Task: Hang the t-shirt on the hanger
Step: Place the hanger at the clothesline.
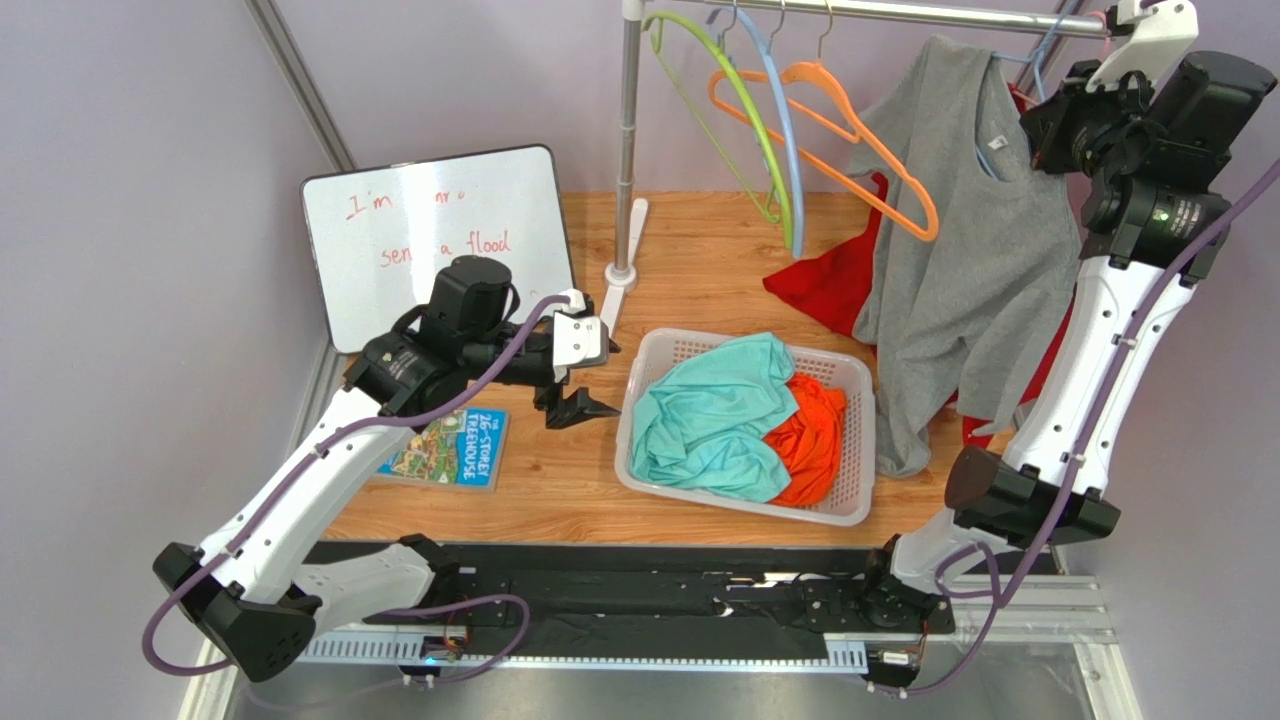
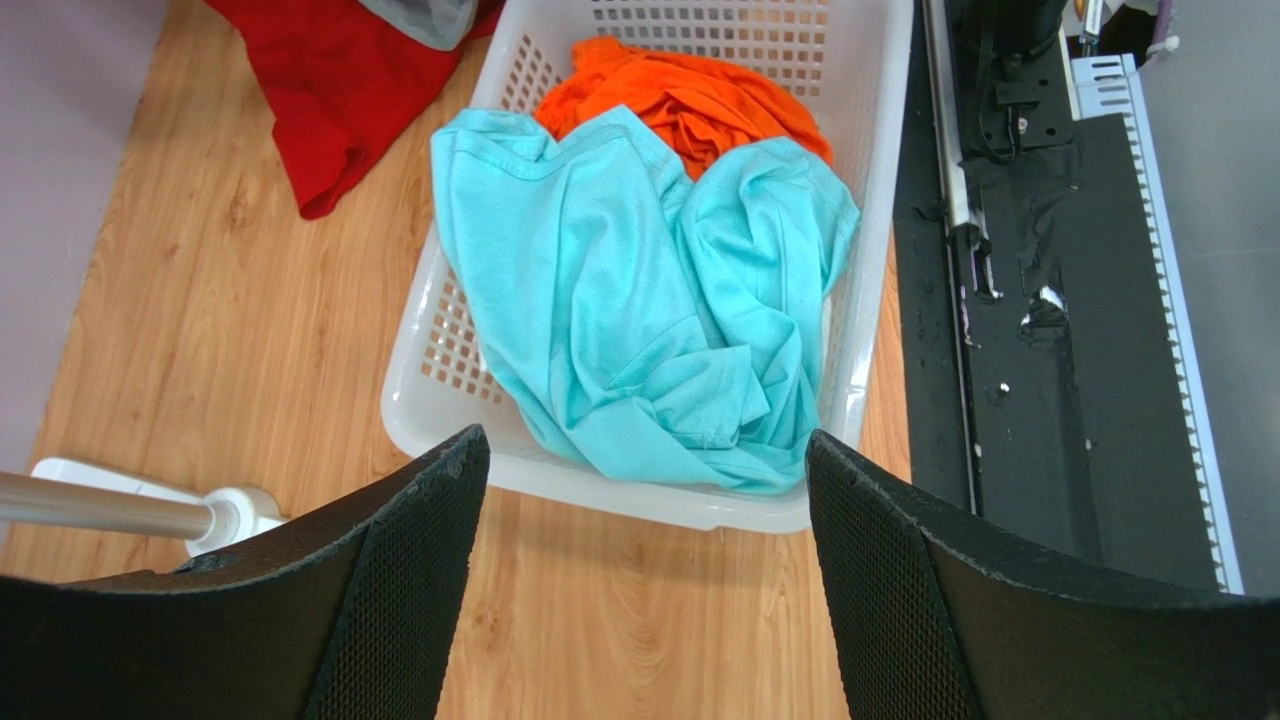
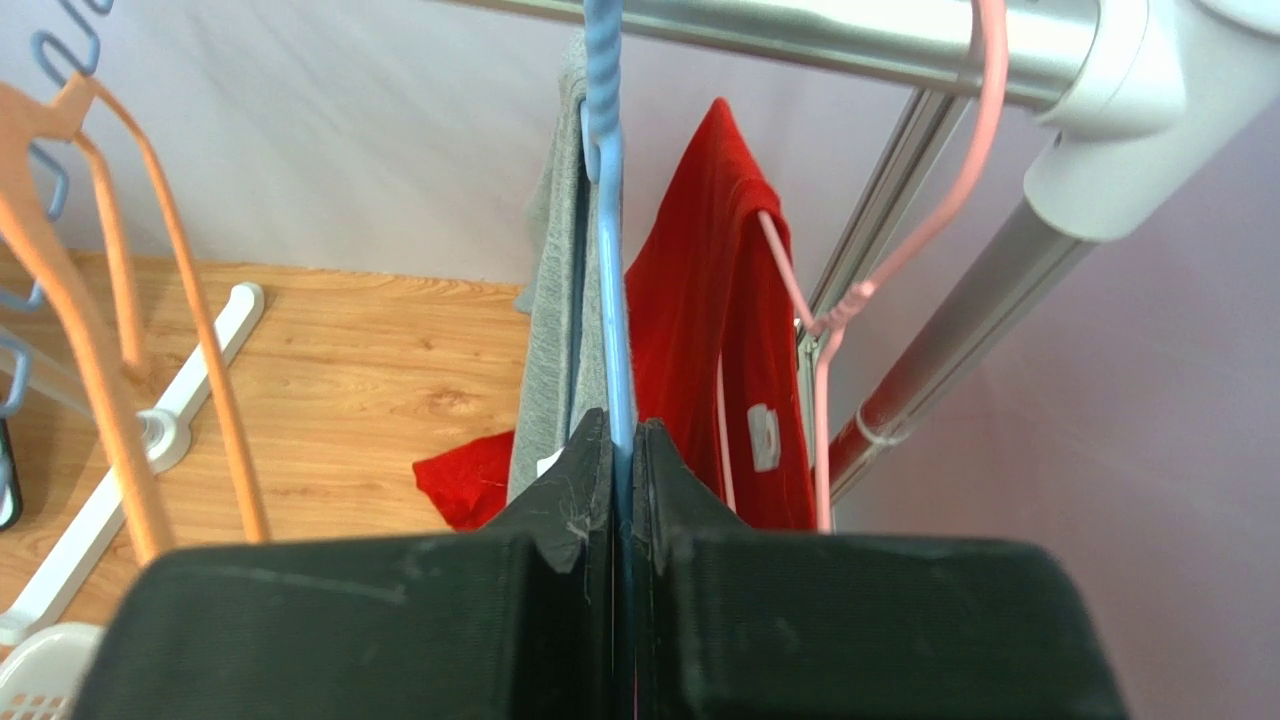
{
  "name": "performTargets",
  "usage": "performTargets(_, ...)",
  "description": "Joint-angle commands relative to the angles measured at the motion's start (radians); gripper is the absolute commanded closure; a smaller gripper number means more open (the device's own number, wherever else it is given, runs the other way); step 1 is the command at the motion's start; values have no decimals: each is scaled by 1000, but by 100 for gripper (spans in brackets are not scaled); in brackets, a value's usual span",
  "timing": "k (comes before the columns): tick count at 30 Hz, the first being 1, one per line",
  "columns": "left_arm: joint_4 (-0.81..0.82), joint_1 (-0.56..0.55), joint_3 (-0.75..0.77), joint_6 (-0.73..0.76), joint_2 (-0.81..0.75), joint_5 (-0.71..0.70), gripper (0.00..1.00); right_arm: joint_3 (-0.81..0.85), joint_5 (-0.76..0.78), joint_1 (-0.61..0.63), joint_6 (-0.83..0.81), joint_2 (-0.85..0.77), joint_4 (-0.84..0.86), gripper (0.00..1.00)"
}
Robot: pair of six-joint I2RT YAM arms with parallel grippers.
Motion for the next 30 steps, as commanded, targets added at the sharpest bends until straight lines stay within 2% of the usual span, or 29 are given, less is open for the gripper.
performTargets(1, 35, -1, -6, 27, -9, 18, 18, 49, -2, 15, 1, 19, 139, 100)
performTargets(12, 30, -1, -10, 16, 2, 15, 18, -211, 40, 19, -52, -61, 188, 99)
performTargets(14, 29, -1, -10, 7, 4, 12, 18, -232, 56, 21, -67, -71, 182, 90)
performTargets(17, 29, -1, -13, -4, -1, 9, 18, -250, 72, 19, -84, -105, 139, 63)
performTargets(18, 29, -1, -16, -7, -2, 9, 18, -258, 76, 19, -90, -142, 115, 49)
performTargets(20, 29, -1, -27, -17, -12, 7, 18, -314, 92, 15, -92, -194, 94, 32)
performTargets(23, 42, 0, -55, -37, -27, 4, 18, -332, 61, 1, -47, -291, 26, 20)
performTargets(24, 47, -1, -61, -40, -30, 4, 18, -330, 51, 1, -33, -333, -32, 19)
performTargets(28, 43, -1, -79, -62, -33, 10, 18, -365, -28, -5, -110, -450, -194, 20)
performTargets(30, 49, -1, -90, -68, -42, 12, 18, -440, -43, -10, -174, -501, -295, 22)
